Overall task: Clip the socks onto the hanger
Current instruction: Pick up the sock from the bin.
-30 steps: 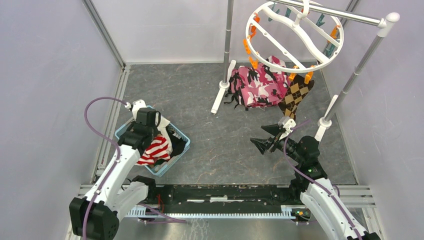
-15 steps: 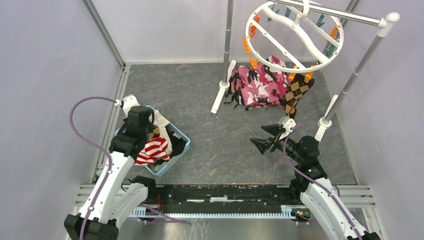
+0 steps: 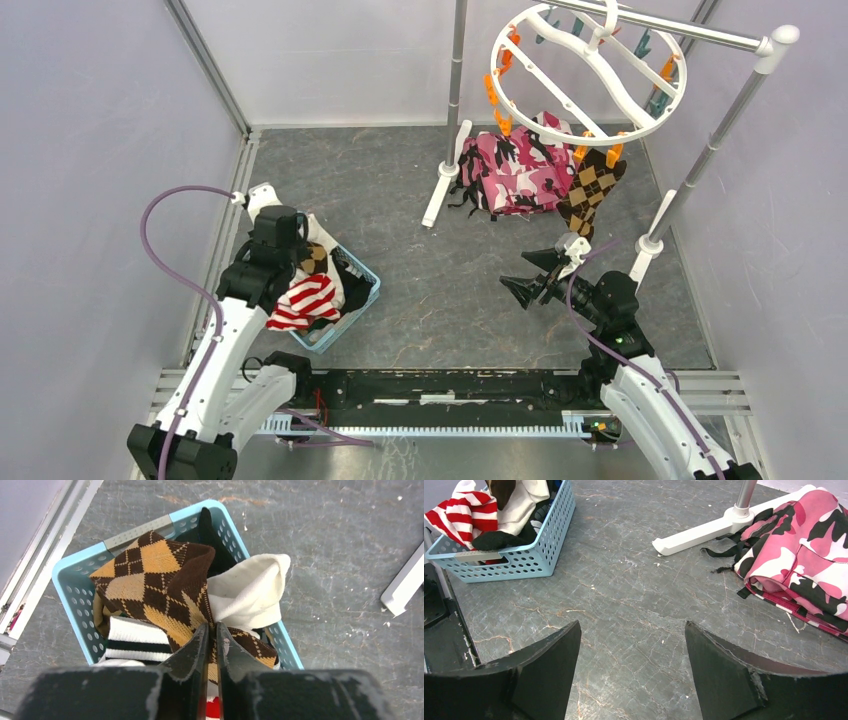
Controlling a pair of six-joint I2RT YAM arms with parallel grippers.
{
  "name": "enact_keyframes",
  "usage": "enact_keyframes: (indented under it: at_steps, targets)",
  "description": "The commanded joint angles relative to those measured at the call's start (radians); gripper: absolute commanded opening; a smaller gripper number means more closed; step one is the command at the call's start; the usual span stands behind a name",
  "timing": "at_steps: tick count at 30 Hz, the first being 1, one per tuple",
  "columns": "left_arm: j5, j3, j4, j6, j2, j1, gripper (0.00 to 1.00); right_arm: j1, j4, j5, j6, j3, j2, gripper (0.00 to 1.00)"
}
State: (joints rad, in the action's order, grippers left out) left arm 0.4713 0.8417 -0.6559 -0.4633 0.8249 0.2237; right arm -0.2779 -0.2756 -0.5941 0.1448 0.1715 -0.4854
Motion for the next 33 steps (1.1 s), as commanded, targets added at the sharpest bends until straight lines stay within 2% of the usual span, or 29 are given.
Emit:
enact_keyframes:
  at_steps: [1, 7, 13, 18, 23, 29, 33]
  targets:
    - [-0.017, -0.011, -0.012, -0.013, 0.019, -0.006, 0.18, -0.004, -0.036, -0.015, -0.004, 0.002, 0.007, 0.82]
    - [0.003, -0.005, -0.051, -0.041, 0.022, -0.005, 0.38, -0.004, -0.036, -0.017, -0.004, 0.002, 0.010, 0.82]
    - [-0.083, 0.099, -0.116, -0.050, 0.004, -0.005, 0.42, -0.004, -0.038, -0.020, -0.003, 0.002, 0.006, 0.82]
    - [-0.174, 0.123, -0.158, -0.087, 0.037, -0.004, 0.51, -0.005, -0.040, -0.021, -0.003, 0.001, 0.002, 0.82]
    - [-0.116, 0.102, -0.201, -0.125, 0.093, -0.003, 0.58, -0.005, -0.037, -0.021, -0.002, 0.003, 0.005, 0.82]
    - [-0.099, 0.059, -0.166, -0.134, 0.105, 0.001, 0.59, -0.006, -0.039, -0.021, -0.002, 0.005, 0.001, 0.82]
    - [-0.113, 0.016, -0.124, -0.133, 0.133, 0.002, 0.54, -0.005, -0.033, -0.020, -0.003, 0.006, 0.008, 0.82]
